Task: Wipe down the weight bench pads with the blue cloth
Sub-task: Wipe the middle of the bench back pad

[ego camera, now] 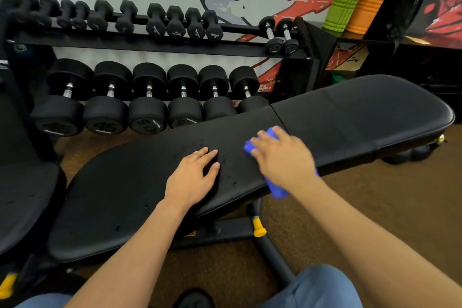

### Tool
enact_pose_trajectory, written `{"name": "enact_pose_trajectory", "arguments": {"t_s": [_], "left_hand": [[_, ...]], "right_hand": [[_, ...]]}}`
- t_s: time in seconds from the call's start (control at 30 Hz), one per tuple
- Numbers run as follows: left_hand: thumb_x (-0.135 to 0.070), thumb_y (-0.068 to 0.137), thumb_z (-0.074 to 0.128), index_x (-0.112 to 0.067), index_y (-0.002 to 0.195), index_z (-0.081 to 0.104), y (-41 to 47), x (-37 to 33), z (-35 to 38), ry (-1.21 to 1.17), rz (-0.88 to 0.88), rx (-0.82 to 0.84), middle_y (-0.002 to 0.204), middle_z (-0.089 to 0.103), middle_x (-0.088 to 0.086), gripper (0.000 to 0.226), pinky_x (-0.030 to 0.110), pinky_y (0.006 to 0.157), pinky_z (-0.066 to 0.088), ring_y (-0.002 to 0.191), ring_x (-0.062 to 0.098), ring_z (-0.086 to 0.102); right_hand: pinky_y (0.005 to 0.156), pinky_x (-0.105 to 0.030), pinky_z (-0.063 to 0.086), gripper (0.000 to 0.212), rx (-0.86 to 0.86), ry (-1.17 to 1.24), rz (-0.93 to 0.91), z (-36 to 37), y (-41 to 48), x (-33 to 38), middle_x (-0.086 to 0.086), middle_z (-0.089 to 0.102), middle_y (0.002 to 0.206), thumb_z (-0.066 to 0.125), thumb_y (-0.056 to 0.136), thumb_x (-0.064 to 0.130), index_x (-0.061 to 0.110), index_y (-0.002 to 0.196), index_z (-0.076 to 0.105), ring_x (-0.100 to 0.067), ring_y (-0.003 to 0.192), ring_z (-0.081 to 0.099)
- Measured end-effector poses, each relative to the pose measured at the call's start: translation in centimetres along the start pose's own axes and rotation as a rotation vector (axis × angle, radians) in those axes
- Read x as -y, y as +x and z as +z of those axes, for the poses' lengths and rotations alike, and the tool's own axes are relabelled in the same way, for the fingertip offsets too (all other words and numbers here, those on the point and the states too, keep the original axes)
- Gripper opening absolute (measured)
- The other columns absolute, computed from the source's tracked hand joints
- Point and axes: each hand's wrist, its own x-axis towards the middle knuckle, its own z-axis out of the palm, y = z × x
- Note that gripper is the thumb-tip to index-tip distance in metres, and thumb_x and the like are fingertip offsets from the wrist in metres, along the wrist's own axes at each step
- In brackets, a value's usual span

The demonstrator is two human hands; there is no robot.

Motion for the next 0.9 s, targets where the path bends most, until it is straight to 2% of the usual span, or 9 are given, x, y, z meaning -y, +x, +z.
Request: {"name": "enact_pose_trajectory", "arguments": {"t_s": [0.13, 0.23, 0.3, 0.4, 0.5, 0.57, 0.67, 0.77, 0.9], "left_hand": [[-0.057, 0.103, 0.038, -0.047, 0.15, 0.043, -0.1, 0.0, 0.0, 0.006, 0.014, -0.012, 0.16, 0.035, -0.018, 0.048, 0.038, 0.111, 0.039, 0.15, 0.008, 0.026], [-0.054, 0.104, 0.038, -0.043, 0.151, 0.043, -0.3, -0.1, 0.3, -0.002, 0.027, -0.014, 0.161, 0.035, -0.015, 0.048, 0.036, 0.116, 0.034, 0.151, 0.011, 0.025], [-0.05, 0.105, 0.039, -0.04, 0.15, 0.045, -0.1, -0.4, 0.0, -0.038, 0.016, 0.01, 0.161, 0.036, -0.013, 0.047, 0.036, 0.118, 0.031, 0.151, 0.013, 0.026], [-0.043, 0.107, 0.038, -0.031, 0.149, 0.049, 0.0, -2.2, -1.3, -0.247, -0.061, -0.002, 0.158, 0.042, -0.007, 0.045, 0.035, 0.12, 0.028, 0.148, 0.014, 0.033], [-0.039, 0.106, 0.041, -0.027, 0.153, 0.043, -0.8, -6.8, -1.4, -0.344, -0.037, -0.115, 0.162, 0.035, -0.005, 0.048, 0.037, 0.121, 0.026, 0.15, 0.012, 0.028], [-0.039, 0.104, 0.045, -0.026, 0.156, 0.037, -0.5, -11.0, -0.2, -0.372, 0.029, -0.124, 0.166, 0.025, -0.003, 0.054, 0.038, 0.123, 0.022, 0.153, 0.016, 0.02], [-0.056, 0.102, 0.039, -0.023, 0.162, 0.02, 1.4, -16.0, 3.0, -0.229, 0.01, -0.004, 0.17, 0.011, 0.004, 0.07, 0.049, 0.125, 0.014, 0.156, 0.029, 0.008], [-0.056, 0.102, 0.029, -0.018, 0.161, 0.022, 2.4, -17.0, 5.5, 0.045, -0.049, -0.023, 0.167, 0.023, 0.006, 0.07, 0.053, 0.124, 0.016, 0.155, 0.032, 0.014], [-0.052, 0.104, 0.024, -0.023, 0.16, 0.026, -2.1, -14.3, 5.8, 0.113, 0.12, -0.103, 0.164, 0.031, -0.001, 0.063, 0.047, 0.124, 0.024, 0.154, 0.023, 0.022]], "right_hand": [[0.102, -0.044, 0.037, 0.045, 0.097, -0.048, 0.192, -0.3, 3.3, -1.1, 0.003, 0.045, 0.152, 0.03, 0.106, 0.041, 0.024, 0.144, 0.049, -0.033, 0.147, 0.024], [0.105, -0.046, 0.036, 0.049, 0.13, -0.021, 0.2, -0.3, 1.5, 2.7, -0.003, 0.04, 0.154, 0.029, 0.104, 0.042, 0.018, 0.144, 0.044, -0.037, 0.147, 0.02], [0.115, -0.049, 0.027, 0.057, 0.181, 0.043, 0.202, -0.3, 0.3, 4.6, -0.007, 0.028, 0.162, 0.026, 0.104, 0.043, 0.014, 0.153, 0.034, -0.039, 0.151, 0.01], [0.12, -0.046, 0.017, 0.058, 0.241, 0.4, 0.27, -1.9, 0.8, 4.2, -0.009, 0.021, 0.165, 0.027, 0.104, 0.037, 0.011, 0.155, 0.029, -0.033, 0.154, 0.003], [0.11, -0.04, 0.029, 0.058, 0.261, 0.897, 0.399, -4.9, 1.1, 0.3, -0.003, 0.027, 0.164, 0.036, 0.1, 0.026, 0.021, 0.157, 0.029, -0.021, 0.141, 0.033], [0.109, -0.041, 0.036, 0.057, 0.124, 0.839, 0.448, -5.6, 1.0, -3.0, -0.007, 0.037, 0.159, 0.038, 0.099, 0.023, 0.025, 0.156, 0.034, -0.028, 0.137, 0.043], [0.108, -0.045, 0.038, 0.051, 0.031, 0.68, 0.506, -5.0, 0.7, -7.5, -0.013, 0.042, 0.155, 0.04, 0.102, 0.023, 0.02, 0.153, 0.04, -0.033, 0.141, 0.04], [0.114, -0.044, 0.033, 0.046, 0.071, 0.39, 0.38, -2.9, -0.2, -9.0, -0.013, 0.043, 0.153, 0.036, 0.105, 0.027, 0.009, 0.147, 0.045, -0.031, 0.144, 0.035], [0.12, -0.045, 0.028, 0.052, 0.021, 0.146, 0.276, -0.4, -0.5, -8.9, -0.015, 0.041, 0.156, 0.03, 0.105, 0.033, 0.006, 0.147, 0.044, -0.03, 0.147, 0.033]]}}
